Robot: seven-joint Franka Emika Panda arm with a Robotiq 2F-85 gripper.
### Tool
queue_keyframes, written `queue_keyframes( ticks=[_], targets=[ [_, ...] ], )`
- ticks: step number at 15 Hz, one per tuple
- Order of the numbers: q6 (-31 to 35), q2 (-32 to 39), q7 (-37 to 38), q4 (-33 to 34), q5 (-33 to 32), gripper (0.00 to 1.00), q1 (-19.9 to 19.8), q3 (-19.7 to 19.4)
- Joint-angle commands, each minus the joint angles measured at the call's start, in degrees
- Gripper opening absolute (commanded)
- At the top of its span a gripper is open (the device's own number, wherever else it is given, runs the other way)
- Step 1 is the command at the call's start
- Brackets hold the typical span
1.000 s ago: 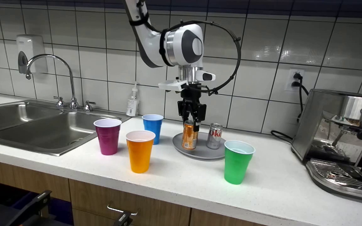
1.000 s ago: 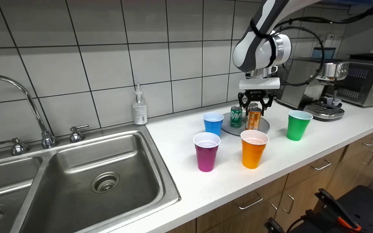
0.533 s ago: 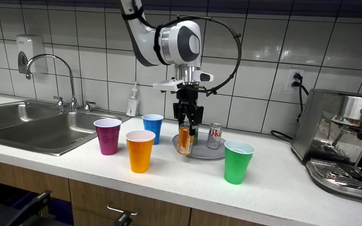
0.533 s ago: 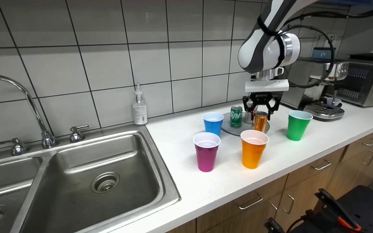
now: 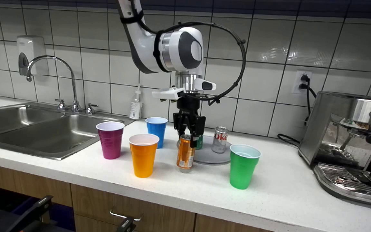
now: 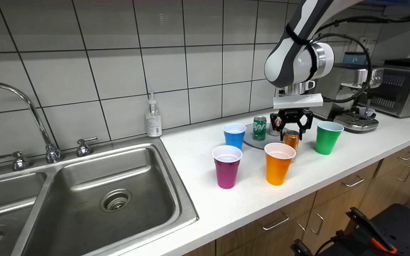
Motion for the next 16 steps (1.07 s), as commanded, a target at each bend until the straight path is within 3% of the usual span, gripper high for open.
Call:
queue_keyframes(
  ticks=[1, 9, 10, 13, 16],
  targets=[
    [1.5, -2.3, 0.1, -2.5, -3.1, 0.4, 0.6, -0.9],
    [4.5, -2.7, -0.5, -4.8, -6.6, 0.4, 0.6, -1.2],
    [3.9, -2.9, -1.3, -5.0, -6.2, 0.9, 0.5, -1.0],
    [2.9, -3.7, -2.3, -5.1, -6.3, 0.99, 0.6, -0.7],
    [1.1, -5.0, -3.1, -4.5, -5.7, 1.0, 0.7, -0.2]
  ],
)
